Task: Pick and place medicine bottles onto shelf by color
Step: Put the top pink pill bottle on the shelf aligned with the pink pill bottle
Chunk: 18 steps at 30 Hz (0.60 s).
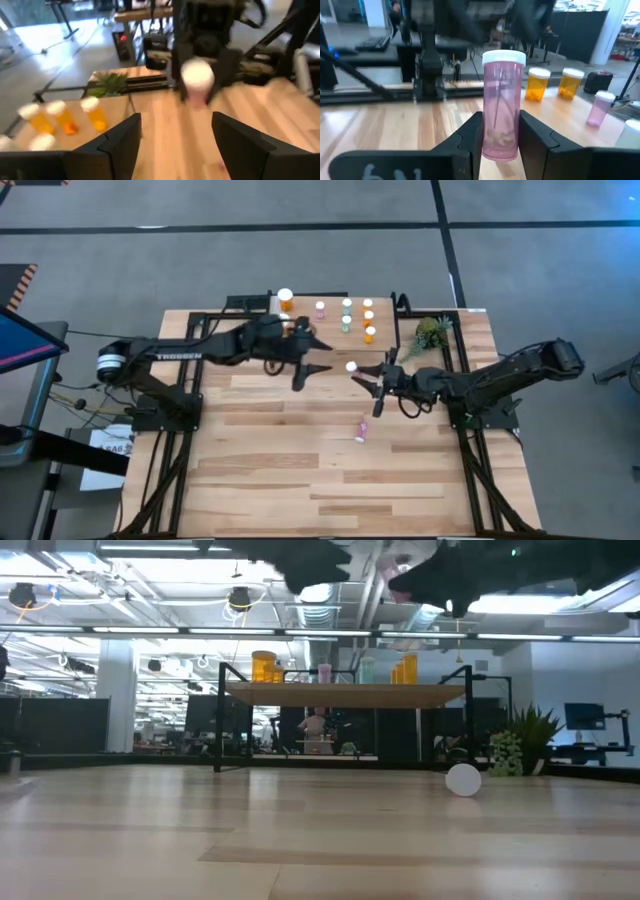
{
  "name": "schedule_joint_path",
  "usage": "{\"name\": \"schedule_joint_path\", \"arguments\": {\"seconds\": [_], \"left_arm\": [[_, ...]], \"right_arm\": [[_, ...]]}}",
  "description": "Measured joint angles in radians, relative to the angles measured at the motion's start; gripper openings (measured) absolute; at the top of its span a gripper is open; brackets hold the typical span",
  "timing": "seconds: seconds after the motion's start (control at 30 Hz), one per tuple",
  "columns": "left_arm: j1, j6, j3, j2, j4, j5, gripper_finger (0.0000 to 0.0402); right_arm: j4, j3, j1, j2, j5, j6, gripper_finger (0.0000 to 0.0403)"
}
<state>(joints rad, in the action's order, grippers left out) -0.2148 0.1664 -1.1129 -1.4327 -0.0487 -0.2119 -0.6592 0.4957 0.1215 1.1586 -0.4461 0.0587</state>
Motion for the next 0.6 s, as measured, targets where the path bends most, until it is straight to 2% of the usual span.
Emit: {"name": "schedule_joint_path", "arguments": {"seconds": [0.1,0.3,0.43,0.6], "left_arm": [[0.007,0.046,-0.166,-0.060,0.192,0.017,0.0247],[0.044,0.142,-0.406,-0.203,0.467,-0.039,0.0268],[0.067,0.195,-0.496,-0.279,0.564,-0.038,0.0270],[0.073,0.237,-0.530,-0.306,0.570,-0.037,0.0265]], "right_arm": [[0.010,-0.001,0.000,0.021,0.001,0.005,0.0118],[-0.011,0.000,0.000,0.042,0.003,0.006,0.0118],[-0.012,0.000,0.000,0.041,0.003,0.006,0.0118],[-0.009,0.000,0.000,0.041,0.003,0.002,0.0118]]}}
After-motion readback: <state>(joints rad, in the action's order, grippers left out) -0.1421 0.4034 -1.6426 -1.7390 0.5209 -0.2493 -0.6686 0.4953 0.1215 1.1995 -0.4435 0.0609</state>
